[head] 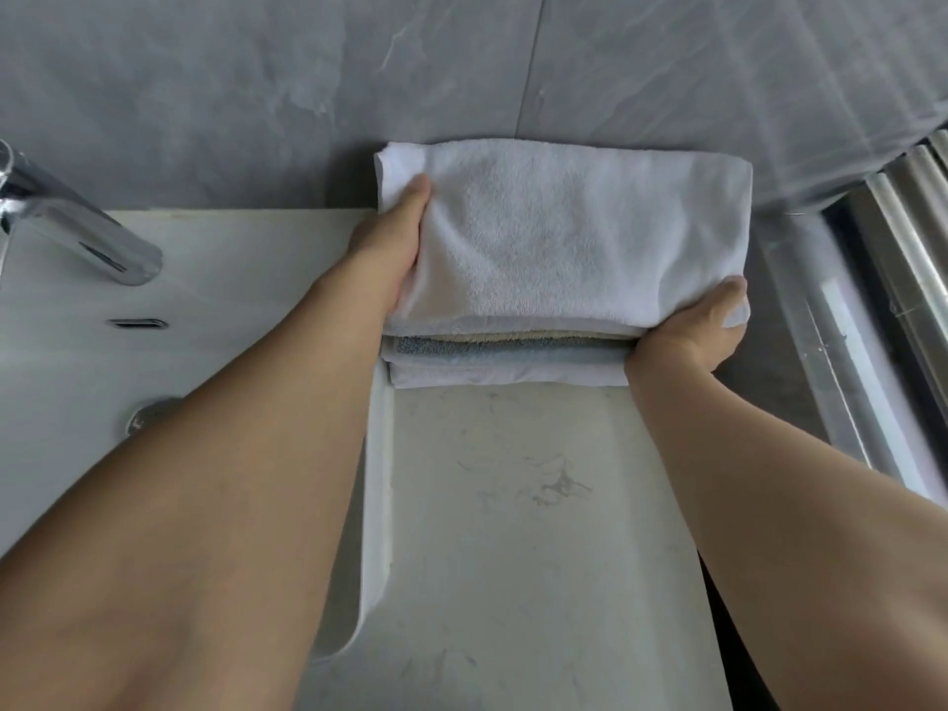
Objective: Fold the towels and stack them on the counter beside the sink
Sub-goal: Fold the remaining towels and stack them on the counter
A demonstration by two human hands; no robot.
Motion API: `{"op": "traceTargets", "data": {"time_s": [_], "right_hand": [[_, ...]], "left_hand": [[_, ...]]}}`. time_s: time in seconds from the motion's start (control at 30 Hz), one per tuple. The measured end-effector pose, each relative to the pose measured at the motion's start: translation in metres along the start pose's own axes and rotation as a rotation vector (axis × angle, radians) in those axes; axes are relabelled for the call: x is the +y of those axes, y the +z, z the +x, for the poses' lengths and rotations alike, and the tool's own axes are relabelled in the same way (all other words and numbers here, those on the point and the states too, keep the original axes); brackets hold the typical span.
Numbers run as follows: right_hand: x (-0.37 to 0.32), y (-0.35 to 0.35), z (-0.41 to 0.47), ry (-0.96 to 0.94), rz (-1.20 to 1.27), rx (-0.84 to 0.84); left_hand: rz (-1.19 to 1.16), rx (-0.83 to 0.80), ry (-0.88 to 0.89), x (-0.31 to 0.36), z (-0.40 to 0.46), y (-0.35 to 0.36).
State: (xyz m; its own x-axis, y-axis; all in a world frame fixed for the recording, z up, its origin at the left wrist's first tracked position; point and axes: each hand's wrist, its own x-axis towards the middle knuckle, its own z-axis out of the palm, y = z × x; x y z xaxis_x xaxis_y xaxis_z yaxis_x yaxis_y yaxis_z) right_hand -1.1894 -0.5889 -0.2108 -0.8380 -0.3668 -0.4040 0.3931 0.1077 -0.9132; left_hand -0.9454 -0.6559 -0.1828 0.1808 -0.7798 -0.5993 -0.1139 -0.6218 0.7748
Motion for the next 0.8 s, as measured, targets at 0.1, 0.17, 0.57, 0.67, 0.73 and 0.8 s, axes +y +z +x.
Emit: {"op": "traceTargets", "data": {"time_s": [0.1,0.17,0.57,0.67,0.73,0.8], "right_hand": [[0.001,0.002,-0.002,0.039,-0.007,0.044],[0.000,0.006,-0.005,0.099,-0.007,0.107],[0.026,0.024,-0.025,0.288,-0.107,0.139],[0.034,0.020,-0.036,0.259,-0.032,0.063],[0.030,0.018,-0.031,0.254,-0.026,0.078],[0.017,0.013,-0.016,0.223,-0.005,0.124]], "left_hand": [[0.361,0.382,0.224,0.001,-0.014,0.010],[0.689,0.616,0.598,0.003,-0.031,0.014],[1.375,0.092,0.740,-0.001,-0.026,0.055],[1.357,0.062,0.932,0.019,-0.024,0.064],[1.364,0.007,0.976,0.017,-0.016,0.070],[1.365,0.008,0.965,0.009,-0.008,0.074]]}}
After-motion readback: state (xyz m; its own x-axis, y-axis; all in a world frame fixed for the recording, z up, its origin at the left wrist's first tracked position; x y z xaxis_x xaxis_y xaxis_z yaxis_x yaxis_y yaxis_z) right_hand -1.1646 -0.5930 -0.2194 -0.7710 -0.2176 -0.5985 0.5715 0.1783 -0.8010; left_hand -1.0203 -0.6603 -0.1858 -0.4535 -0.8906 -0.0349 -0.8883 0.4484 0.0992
